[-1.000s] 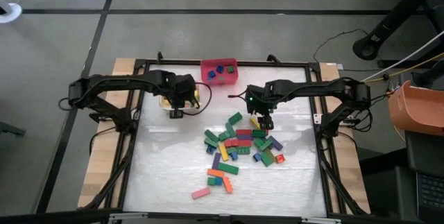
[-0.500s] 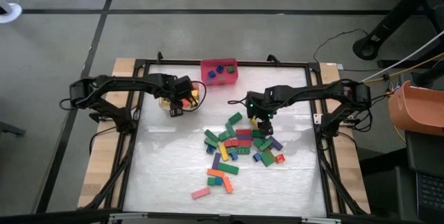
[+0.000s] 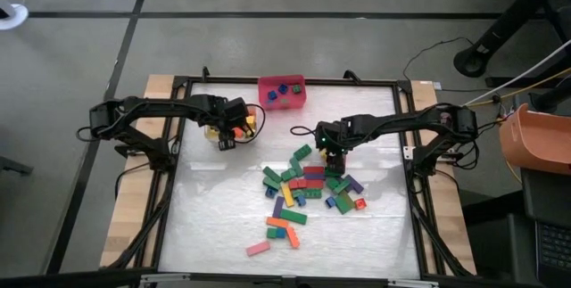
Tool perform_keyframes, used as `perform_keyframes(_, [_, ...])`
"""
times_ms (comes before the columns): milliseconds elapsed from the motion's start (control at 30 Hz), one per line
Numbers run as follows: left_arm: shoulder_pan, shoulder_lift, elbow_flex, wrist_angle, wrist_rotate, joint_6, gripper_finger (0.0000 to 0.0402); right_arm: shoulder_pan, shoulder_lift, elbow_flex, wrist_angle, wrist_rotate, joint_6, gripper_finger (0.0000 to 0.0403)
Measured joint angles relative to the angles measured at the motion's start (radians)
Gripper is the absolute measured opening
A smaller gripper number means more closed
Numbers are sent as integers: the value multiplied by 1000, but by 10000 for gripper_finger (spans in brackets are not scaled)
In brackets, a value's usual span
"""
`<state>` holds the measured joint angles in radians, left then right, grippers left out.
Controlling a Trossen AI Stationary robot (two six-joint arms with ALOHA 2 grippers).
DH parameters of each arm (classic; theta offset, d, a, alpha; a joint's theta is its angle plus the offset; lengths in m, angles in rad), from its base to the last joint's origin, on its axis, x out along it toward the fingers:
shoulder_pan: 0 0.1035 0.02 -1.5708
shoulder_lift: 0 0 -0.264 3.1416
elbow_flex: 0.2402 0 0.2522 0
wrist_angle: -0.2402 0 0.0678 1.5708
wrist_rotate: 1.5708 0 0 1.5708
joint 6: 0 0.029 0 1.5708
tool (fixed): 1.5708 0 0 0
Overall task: Sort blocks by size
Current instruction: Put the large yellow wooden block into the white bin
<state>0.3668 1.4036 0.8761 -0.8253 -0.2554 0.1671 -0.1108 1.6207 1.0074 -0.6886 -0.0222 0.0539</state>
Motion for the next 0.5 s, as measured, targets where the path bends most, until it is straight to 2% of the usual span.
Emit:
perform_keyframes(300, [0,0,0,0,0,-11,172,0,0,-106,146,-3,76,241])
perform_keyframes(400, [0,0,0,0,0,-11,172,0,0,-119,146,45,80,220])
perform_keyframes(500, [0,0,0,0,0,-34,172,0,0,-127,150,94,76,177])
